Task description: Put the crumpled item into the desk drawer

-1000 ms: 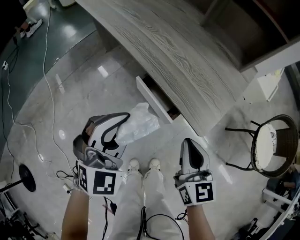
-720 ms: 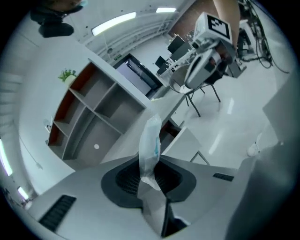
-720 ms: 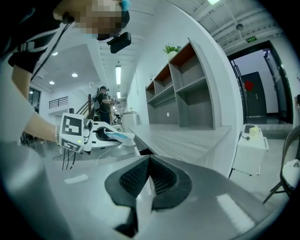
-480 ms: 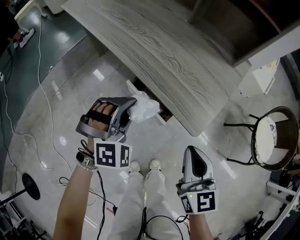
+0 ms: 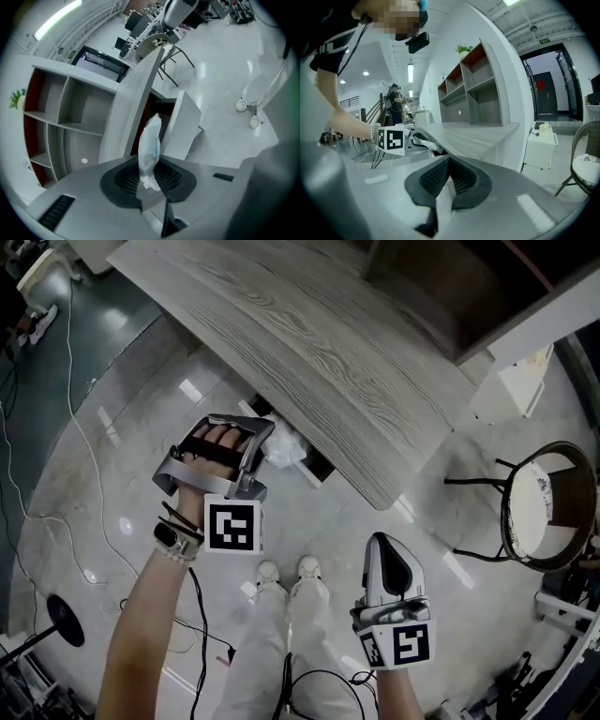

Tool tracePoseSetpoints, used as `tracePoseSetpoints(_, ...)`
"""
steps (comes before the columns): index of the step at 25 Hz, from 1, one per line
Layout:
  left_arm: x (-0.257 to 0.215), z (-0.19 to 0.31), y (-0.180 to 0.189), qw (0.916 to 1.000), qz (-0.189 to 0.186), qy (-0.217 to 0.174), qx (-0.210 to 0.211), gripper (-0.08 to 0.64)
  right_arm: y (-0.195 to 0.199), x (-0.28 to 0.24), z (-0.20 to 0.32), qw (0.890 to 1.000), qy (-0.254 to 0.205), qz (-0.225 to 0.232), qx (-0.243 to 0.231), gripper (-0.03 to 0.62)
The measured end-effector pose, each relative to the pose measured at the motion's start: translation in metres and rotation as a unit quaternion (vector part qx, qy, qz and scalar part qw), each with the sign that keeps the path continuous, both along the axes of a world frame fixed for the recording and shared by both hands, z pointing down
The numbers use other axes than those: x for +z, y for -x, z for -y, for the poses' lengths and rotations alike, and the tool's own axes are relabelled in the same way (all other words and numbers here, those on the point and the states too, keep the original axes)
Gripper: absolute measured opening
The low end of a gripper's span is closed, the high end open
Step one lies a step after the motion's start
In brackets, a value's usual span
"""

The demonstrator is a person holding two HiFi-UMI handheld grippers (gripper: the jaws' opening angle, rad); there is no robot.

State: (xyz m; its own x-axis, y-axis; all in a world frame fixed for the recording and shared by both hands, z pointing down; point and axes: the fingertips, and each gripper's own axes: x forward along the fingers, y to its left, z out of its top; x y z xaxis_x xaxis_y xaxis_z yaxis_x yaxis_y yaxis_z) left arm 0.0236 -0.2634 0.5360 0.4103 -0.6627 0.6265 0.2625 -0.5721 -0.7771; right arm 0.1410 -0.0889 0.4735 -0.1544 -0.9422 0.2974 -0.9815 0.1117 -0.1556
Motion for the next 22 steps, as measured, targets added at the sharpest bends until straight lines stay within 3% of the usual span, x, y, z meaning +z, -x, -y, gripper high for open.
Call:
tracePoseSetpoints(6,0.0038,0.0061,-0.0088,0.9985,0.042,-0.023,0.026,0.067,0.0014,0.0028,0.0014,1.000,0.005,0.005,0.000,0.009)
tracePoseSetpoints(22,0.0074,0.0053,-0.0071,0.9991,0.033,0.027,0.004,0.121,0.0034,0.0099,0.0040,1.000,0.013,0.012,-0.004,0.009)
